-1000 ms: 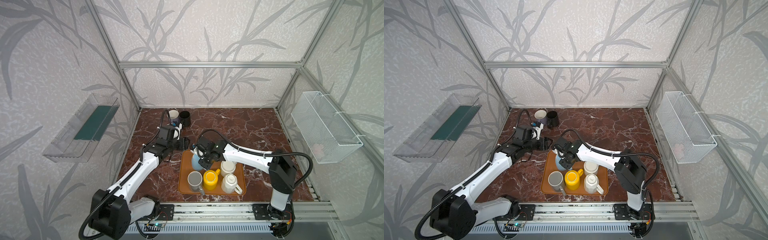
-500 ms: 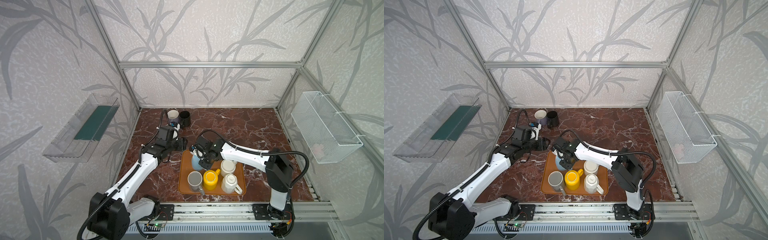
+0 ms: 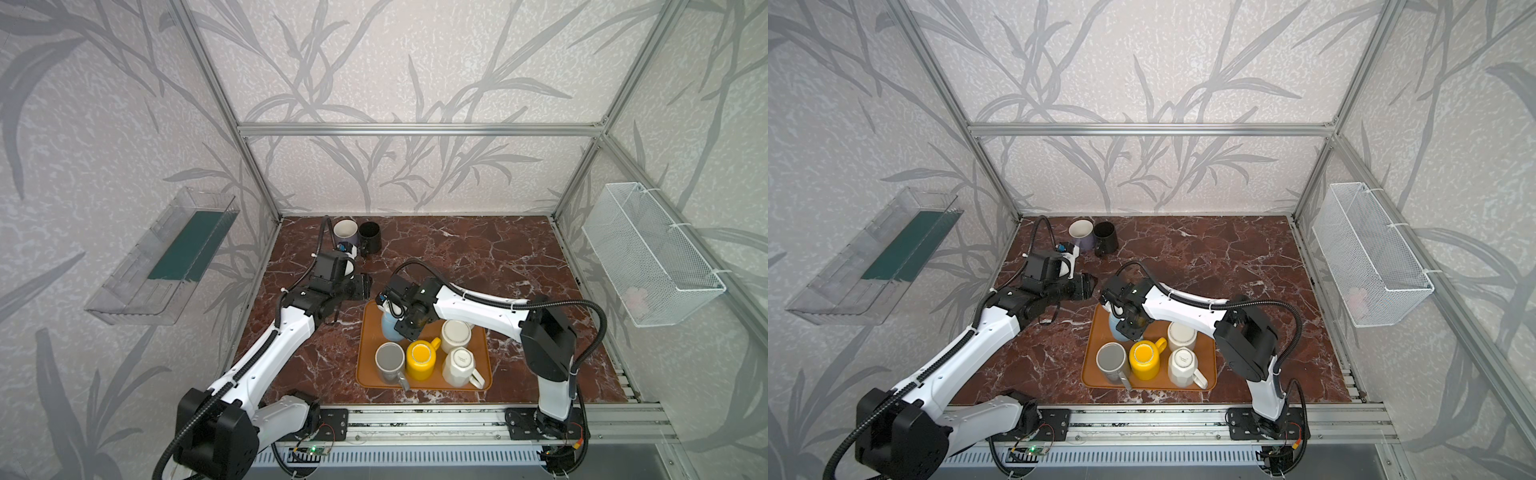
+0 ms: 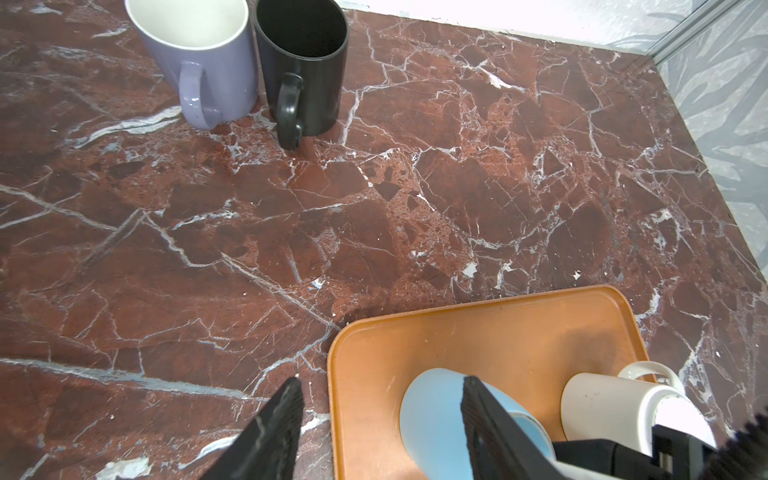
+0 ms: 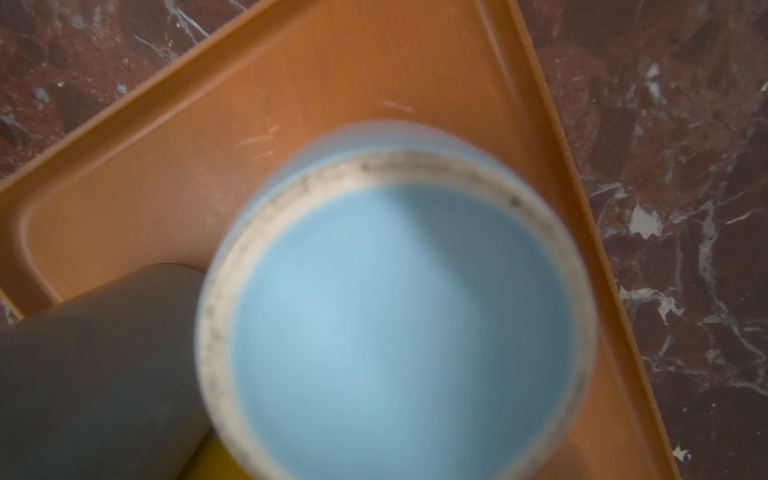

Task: Turn the mug right side up
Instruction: 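Lower the right gripper onto the light blue mug's base and close it, then lift the light blue mug off the tray and tip it sideways with the right gripper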

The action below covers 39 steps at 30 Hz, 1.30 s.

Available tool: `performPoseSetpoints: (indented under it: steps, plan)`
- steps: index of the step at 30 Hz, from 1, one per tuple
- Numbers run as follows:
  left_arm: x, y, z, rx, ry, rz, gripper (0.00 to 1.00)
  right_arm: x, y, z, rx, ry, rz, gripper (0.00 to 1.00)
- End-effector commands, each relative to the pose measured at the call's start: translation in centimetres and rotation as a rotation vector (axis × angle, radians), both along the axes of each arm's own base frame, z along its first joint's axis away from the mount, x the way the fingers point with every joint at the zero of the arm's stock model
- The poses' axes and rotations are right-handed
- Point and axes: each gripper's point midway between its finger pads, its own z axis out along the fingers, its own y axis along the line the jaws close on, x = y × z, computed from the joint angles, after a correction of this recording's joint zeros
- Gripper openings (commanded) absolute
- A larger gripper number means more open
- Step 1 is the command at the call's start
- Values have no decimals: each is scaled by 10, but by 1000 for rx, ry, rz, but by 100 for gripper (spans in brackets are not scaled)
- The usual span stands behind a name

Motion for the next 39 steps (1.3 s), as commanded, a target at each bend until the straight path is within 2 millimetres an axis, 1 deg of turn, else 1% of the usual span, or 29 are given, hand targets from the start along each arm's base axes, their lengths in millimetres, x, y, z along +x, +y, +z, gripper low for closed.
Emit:
performPoseSetpoints:
  steps: [1,3,5,10,16,20,27,32,39]
  plan:
    - [1,3,14,5,-27,15,63,-1,0,1,-27,1,-8,27]
    - [1,3,14,5,-28,16,63,0,0,0,-30,0,-16,26]
    - [0,3,15,6,-28,15,63,0,0,-1,-33,1,-19,22]
    - [1,3,16,7,-30,13,63,2,2,1,-30,-6,-28,6]
    - [2,2,18,5,-34,11,63,6,2,5,-31,-24,-37,0]
    - [2,3,20,7,-36,13,63,11,1,10,-21,-55,-54,0]
    - [0,3,25,0,-49,10,63,20,4,27,58,-92,-99,0]
    - [-2,3,29,-2,-61,9,63,29,1,36,114,-110,-145,0]
    - [-4,3,33,-14,-77,5,63,43,-8,52,257,-127,-244,0]
